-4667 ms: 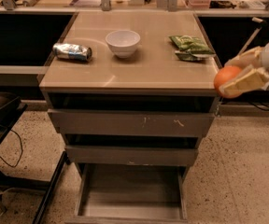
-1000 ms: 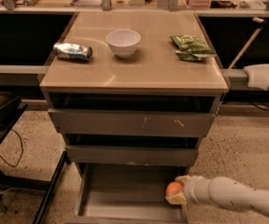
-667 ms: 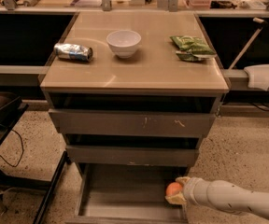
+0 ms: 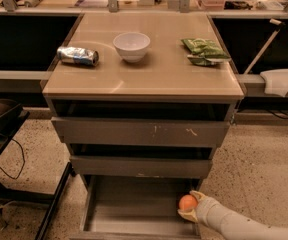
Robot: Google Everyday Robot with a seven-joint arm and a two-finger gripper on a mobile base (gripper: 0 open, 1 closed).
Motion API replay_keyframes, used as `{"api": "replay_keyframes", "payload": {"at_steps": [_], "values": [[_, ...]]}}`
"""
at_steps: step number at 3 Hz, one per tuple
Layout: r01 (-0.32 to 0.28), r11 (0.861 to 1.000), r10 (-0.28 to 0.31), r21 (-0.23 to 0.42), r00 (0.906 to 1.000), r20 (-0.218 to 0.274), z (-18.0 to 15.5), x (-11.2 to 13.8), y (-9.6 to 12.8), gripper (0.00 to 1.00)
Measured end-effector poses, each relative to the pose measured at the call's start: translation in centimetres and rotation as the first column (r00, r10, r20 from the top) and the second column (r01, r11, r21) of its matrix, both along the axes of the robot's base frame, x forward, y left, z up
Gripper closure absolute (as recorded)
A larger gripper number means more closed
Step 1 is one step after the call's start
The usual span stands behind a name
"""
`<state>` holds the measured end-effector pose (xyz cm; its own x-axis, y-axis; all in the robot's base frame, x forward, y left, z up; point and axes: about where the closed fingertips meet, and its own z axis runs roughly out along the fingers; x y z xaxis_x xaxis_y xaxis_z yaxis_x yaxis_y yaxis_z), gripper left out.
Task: Place orange into bottom drawer
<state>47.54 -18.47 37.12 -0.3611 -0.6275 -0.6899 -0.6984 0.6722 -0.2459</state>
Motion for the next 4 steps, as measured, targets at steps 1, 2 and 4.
{"api": "replay_keyframes", "payload": {"at_steps": [1,2,4], "values": [[0.06,0.997,-0.061,0.055,0.9981,0.012,-8.7,2.6,1.4,1.0],[0.055,0.998,-0.057,0.037,0.9977,0.038,-7.9,3.0,1.3,1.0],[-0.033,0.993,0.026,0.114,0.998,0.058,-14.2,5.7,7.5,1.0]]}}
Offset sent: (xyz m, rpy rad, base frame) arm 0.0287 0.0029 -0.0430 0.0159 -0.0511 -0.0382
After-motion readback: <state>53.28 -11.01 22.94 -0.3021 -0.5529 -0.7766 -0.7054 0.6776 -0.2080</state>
